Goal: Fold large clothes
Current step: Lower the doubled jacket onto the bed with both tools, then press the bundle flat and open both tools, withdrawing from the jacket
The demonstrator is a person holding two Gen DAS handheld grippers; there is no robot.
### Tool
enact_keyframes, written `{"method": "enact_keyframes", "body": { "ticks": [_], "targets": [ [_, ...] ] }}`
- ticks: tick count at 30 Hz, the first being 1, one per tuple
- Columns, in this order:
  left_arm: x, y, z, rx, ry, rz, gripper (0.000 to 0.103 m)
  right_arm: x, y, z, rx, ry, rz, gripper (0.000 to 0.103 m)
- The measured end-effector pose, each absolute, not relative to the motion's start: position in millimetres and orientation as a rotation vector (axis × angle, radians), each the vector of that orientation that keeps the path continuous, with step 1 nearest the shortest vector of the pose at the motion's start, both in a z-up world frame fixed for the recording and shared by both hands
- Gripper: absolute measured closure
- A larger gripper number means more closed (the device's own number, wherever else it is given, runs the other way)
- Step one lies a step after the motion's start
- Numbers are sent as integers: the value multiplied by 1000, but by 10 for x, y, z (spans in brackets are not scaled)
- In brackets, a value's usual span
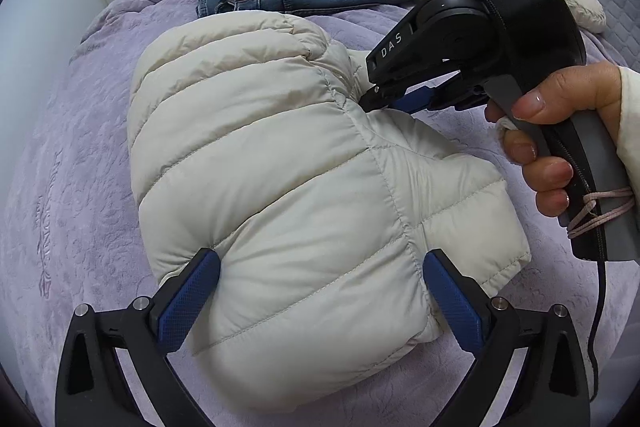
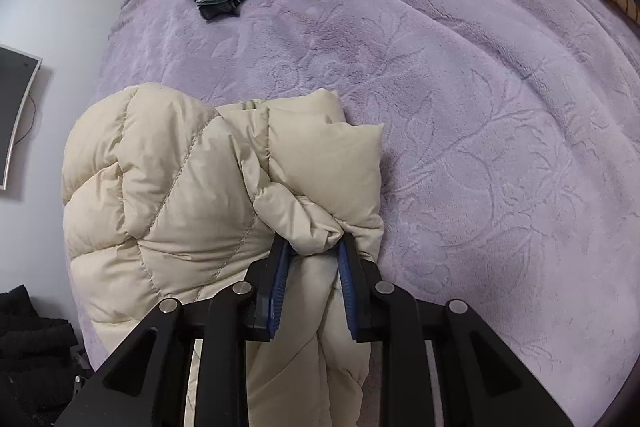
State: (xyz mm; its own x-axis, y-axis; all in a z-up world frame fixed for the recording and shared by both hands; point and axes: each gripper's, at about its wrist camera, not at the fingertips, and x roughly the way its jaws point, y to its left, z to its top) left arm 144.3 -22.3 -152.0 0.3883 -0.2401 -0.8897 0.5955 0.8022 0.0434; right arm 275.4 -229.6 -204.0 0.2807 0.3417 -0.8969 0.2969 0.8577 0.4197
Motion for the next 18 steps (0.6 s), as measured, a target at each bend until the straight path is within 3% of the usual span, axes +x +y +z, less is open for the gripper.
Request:
{"method": "enact_keyframes", "body": {
  "ticks": [18],
  "targets": [
    [1431,-86,-1440,361,1073,-544,2,2462,-2375,-1780,637,1291,9,73]
  ]
}}
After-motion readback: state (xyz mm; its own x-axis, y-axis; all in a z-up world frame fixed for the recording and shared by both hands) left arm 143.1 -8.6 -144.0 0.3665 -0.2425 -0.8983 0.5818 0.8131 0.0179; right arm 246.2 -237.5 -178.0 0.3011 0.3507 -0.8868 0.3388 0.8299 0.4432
